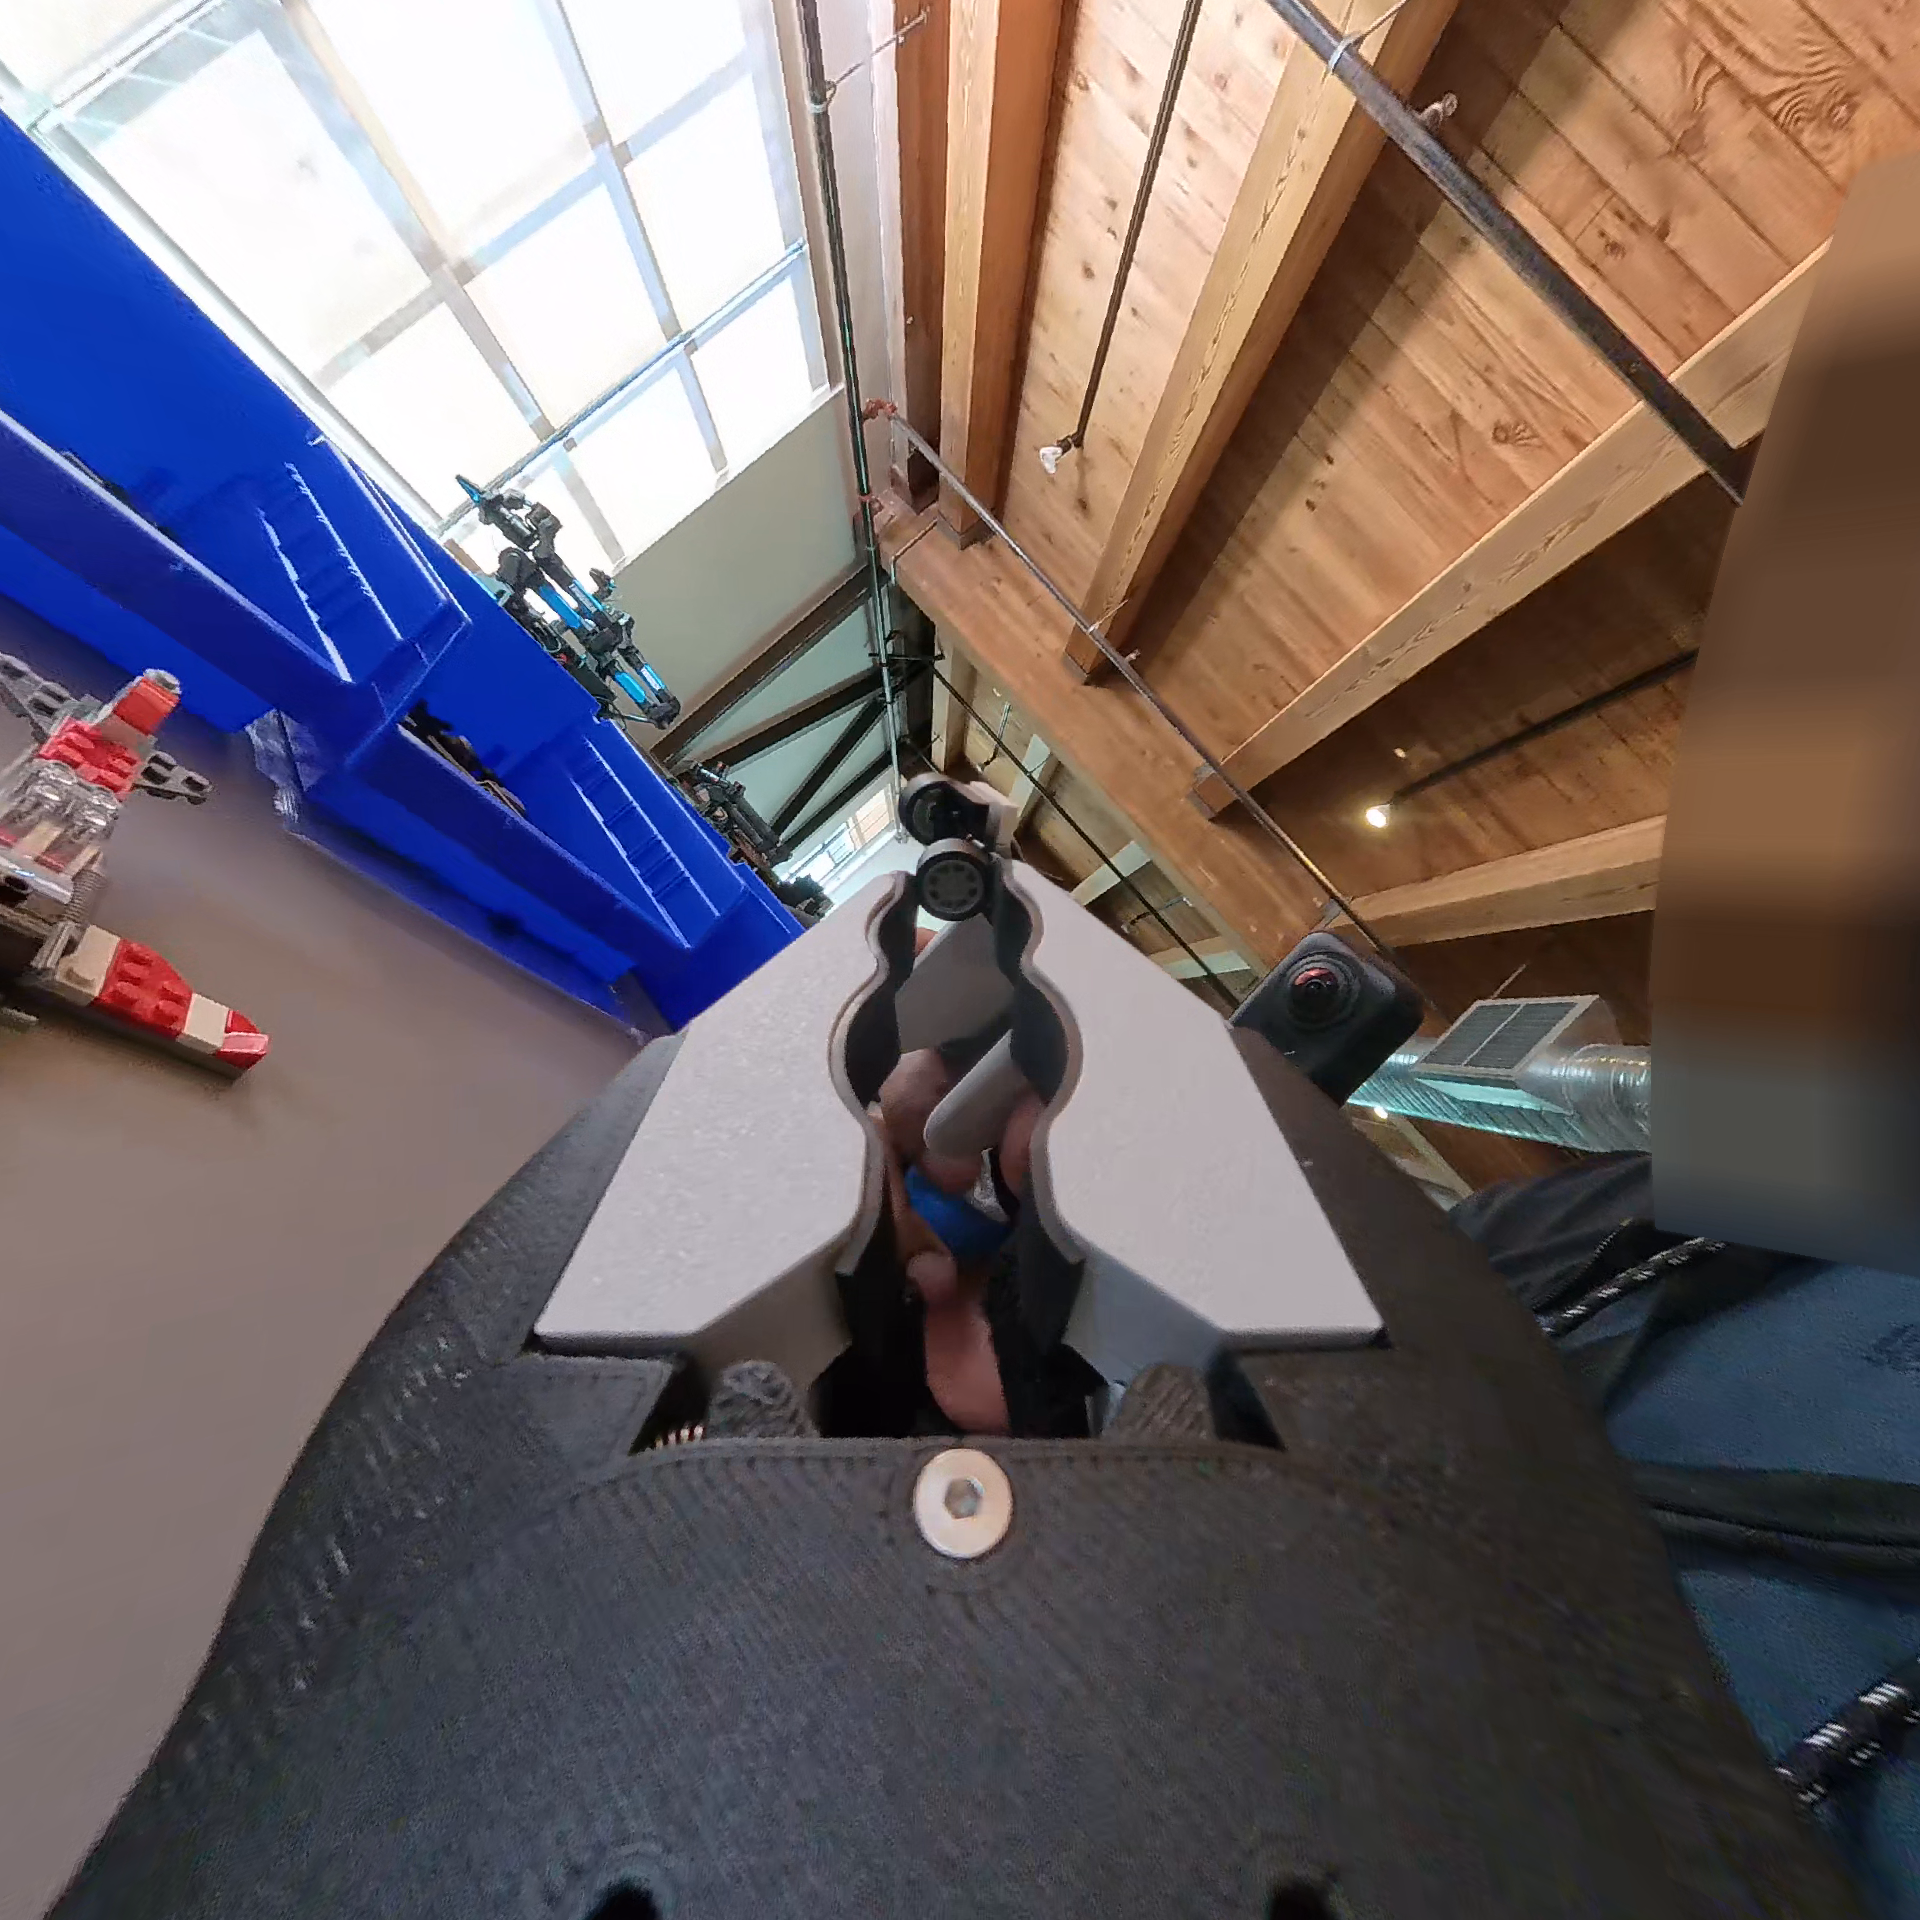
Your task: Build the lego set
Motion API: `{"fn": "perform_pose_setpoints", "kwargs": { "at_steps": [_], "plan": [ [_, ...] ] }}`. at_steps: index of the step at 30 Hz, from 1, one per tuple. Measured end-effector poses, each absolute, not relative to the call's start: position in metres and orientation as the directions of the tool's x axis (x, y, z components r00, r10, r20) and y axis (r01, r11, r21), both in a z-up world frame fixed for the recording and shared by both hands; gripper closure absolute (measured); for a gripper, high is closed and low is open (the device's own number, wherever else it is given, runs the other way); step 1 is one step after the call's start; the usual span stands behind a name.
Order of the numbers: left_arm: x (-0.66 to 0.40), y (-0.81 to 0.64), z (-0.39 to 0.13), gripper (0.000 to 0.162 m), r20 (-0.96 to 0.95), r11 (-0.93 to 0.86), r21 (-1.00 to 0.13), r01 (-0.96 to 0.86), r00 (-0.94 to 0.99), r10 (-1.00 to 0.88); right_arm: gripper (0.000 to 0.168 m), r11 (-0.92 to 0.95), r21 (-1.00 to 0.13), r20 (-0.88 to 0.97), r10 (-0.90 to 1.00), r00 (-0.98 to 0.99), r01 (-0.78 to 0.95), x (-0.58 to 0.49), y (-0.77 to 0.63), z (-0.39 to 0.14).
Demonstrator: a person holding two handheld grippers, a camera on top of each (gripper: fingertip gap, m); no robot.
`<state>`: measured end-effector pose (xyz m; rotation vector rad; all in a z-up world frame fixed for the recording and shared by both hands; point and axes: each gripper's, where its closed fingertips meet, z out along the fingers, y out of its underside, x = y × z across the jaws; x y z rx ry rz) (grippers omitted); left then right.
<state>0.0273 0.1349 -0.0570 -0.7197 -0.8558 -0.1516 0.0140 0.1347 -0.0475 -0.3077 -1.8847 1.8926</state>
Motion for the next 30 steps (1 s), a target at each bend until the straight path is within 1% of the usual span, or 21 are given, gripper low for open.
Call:
{"fn": "perform_pose_setpoints", "kwargs": {
  "at_steps": [12,21,30],
  "plan": [
    [0.026,0.135,-0.06,0.148,0.739,0.767,-0.501,0.402,0.66,0.138,0.144,0.078,-0.977,0.21,0.467,-0.859,-0.197,0.013,0.137,-0.054],
    [0.023,0.137,-0.065,0.148,0.743,0.764,-0.499,0.409,0.656,0.134,0.144,0.087,-0.983,0.184,0.46,-0.868,-0.162,0.007,0.138,-0.062],
    [0.019,0.134,-0.073,0.149,0.755,0.755,-0.522,0.396,0.626,0.194,0.143,0.168,-0.955,0.293,0.43,-0.854,-0.243,0.004,0.134,-0.071]
  ]
}}
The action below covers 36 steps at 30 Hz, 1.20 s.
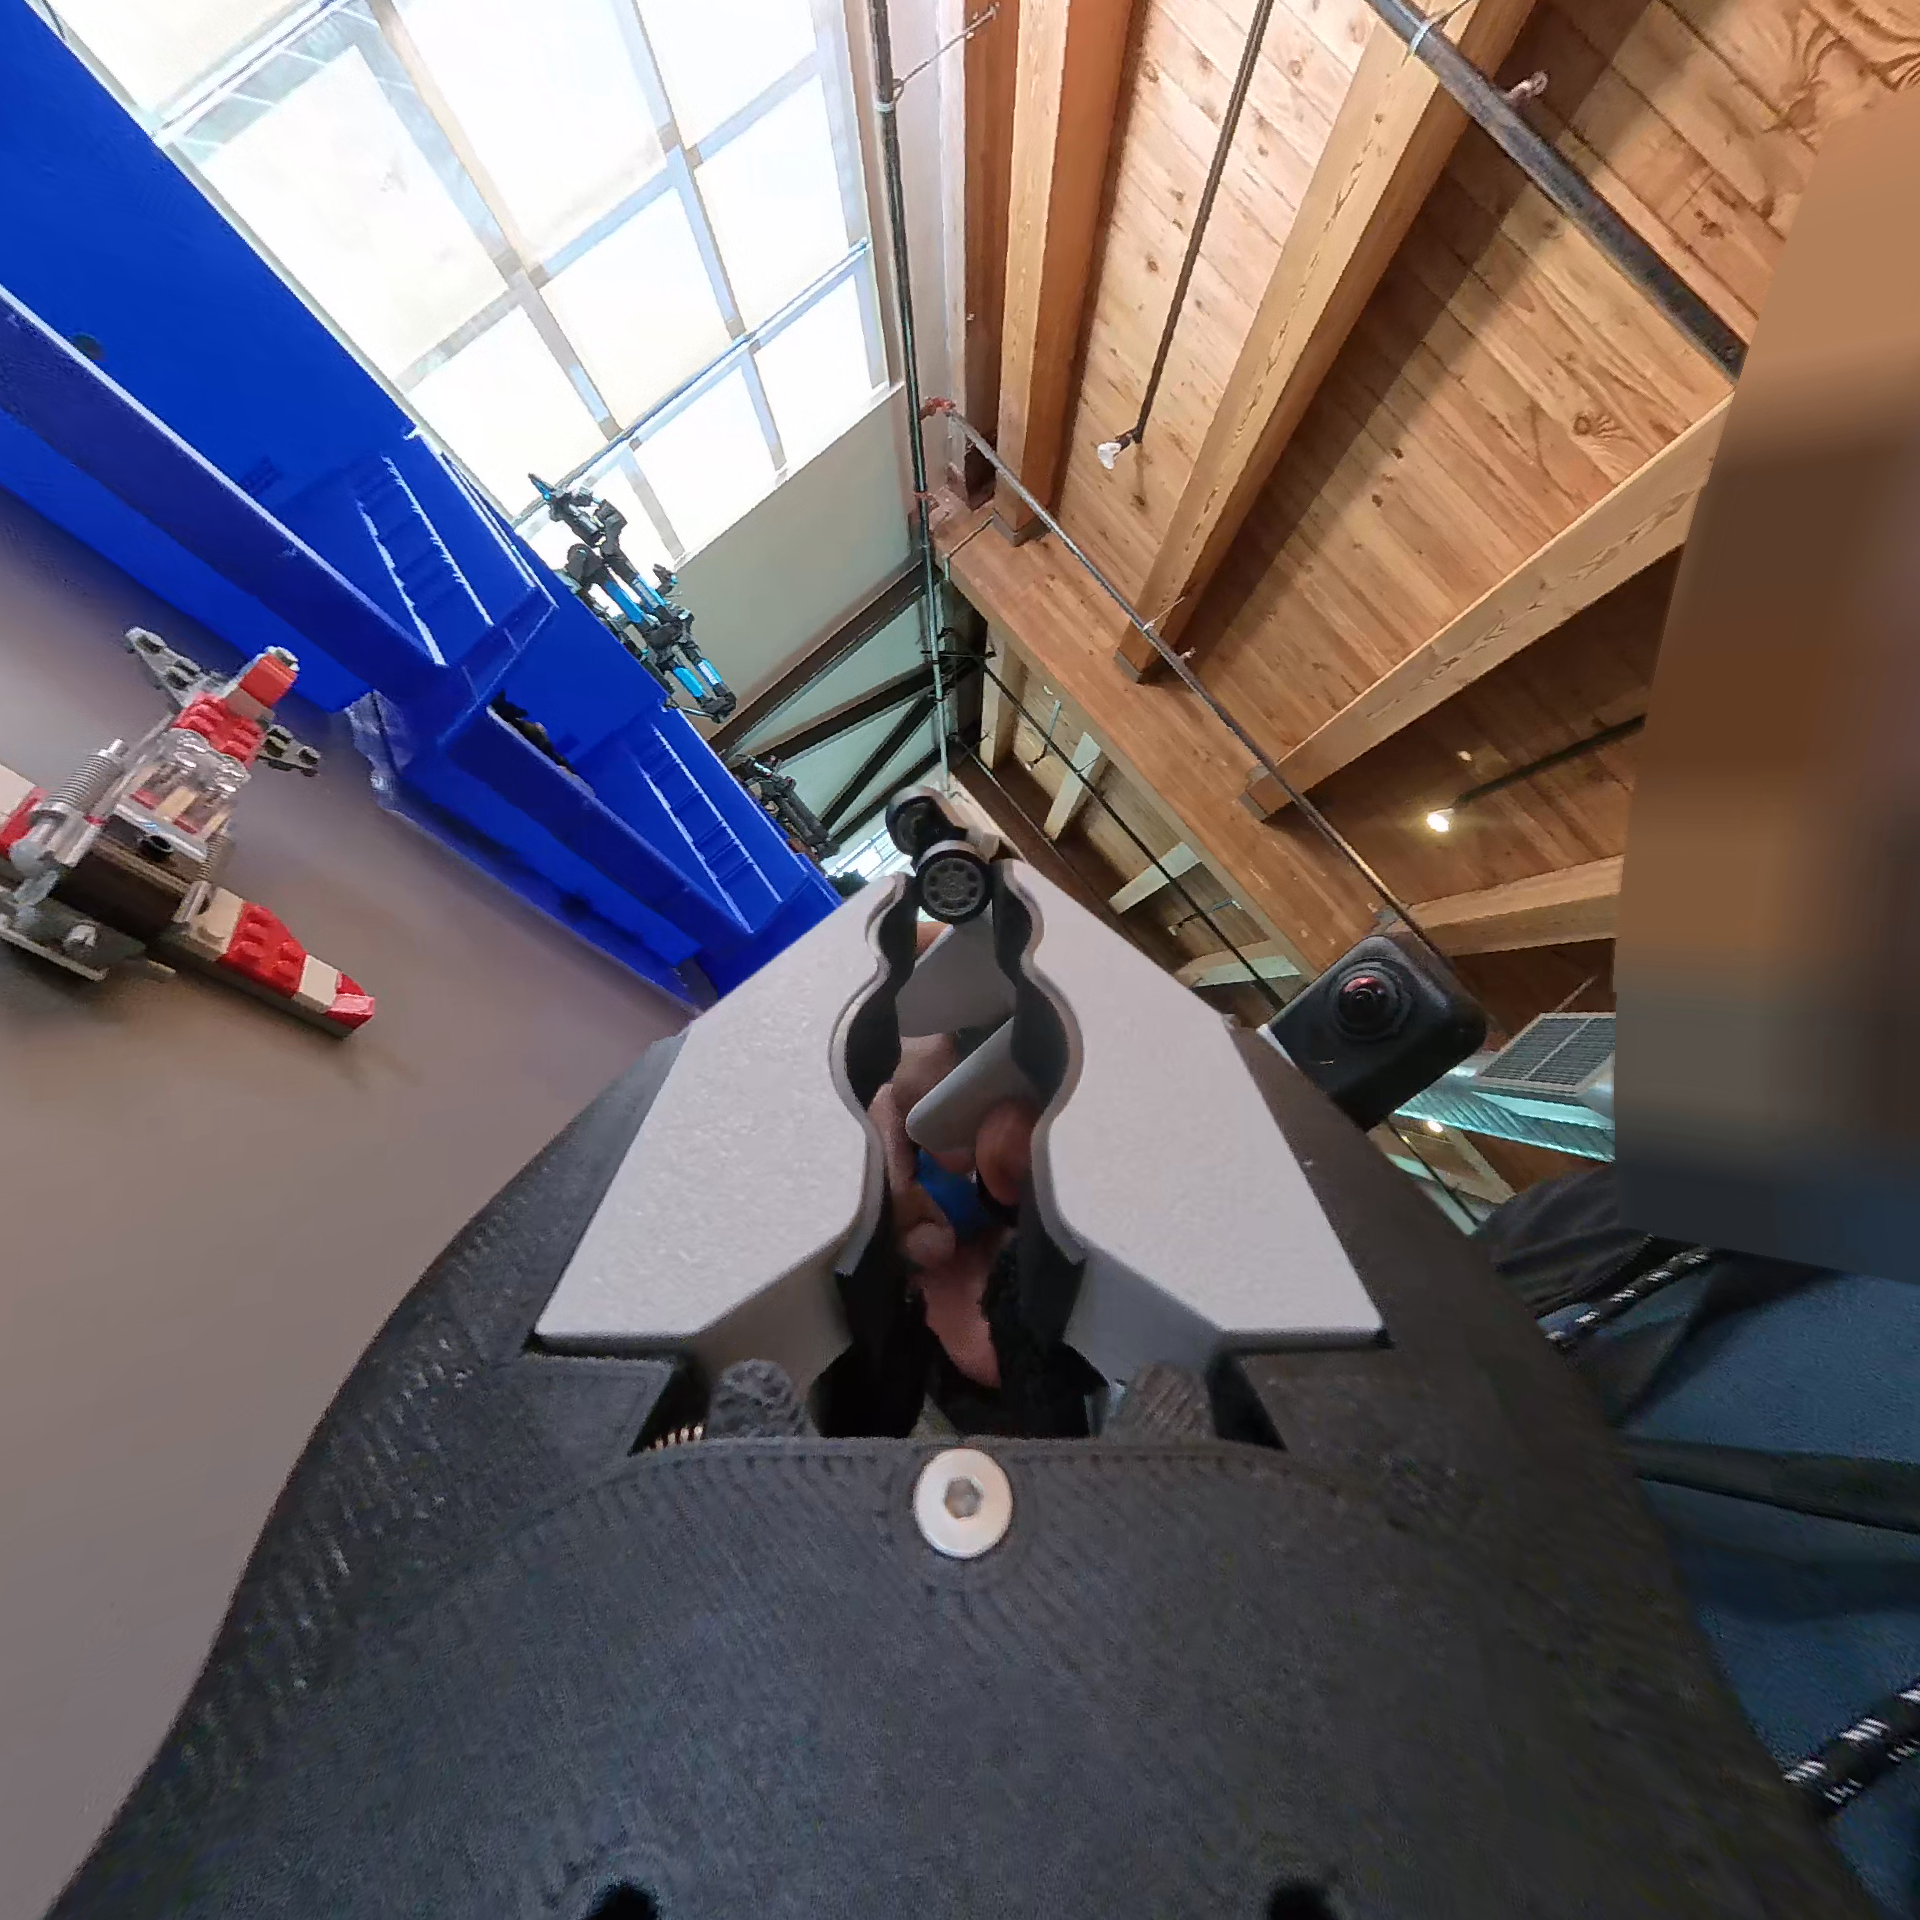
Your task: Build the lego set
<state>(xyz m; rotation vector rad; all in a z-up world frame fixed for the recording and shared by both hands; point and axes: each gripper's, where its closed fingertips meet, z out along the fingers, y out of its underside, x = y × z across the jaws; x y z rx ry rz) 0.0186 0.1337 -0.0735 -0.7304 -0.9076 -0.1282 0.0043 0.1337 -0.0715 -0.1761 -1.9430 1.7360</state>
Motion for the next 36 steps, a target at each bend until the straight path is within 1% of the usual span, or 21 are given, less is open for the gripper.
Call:
{"fn": "perform_pose_setpoints", "kwargs": {
  "at_steps": [8,13,23,26,31,36],
  "plan": [
    [0.017,0.134,-0.077,0.149,0.743,0.736,-0.566,0.37,0.617,0.261,0.143,0.176,-0.954,0.294,0.368,-0.882,-0.245,0.003,0.132,-0.077],
    [0.018,0.134,-0.076,0.148,0.744,0.751,-0.551,0.364,0.623,0.244,0.142,0.184,-0.941,0.333,0.349,-0.876,-0.284,0.004,0.131,-0.077],
    [0.017,0.134,-0.08,0.148,0.768,0.769,-0.514,0.381,0.604,0.213,0.14,0.191,-0.932,0.357,0.312,-0.881,-0.31,0.006,0.131,-0.078],
    [0.016,0.133,-0.081,0.149,0.781,0.783,-0.486,0.389,0.596,0.189,0.14,0.197,-0.93,0.362,0.328,-0.873,-0.311,0.006,0.13,-0.079],
    [0.014,0.131,-0.084,0.148,0.811,0.815,-0.41,0.41,0.573,0.12,0.14,0.214,-0.933,0.353,0.383,-0.854,-0.29,0.003,0.129,-0.082],
    [0.013,0.13,-0.085,0.148,0.83,0.84,-0.327,0.433,0.556,0.036,0.142,0.191,-0.961,0.264,0.435,-0.861,-0.199,0.001,0.129,-0.086]
  ]
}}
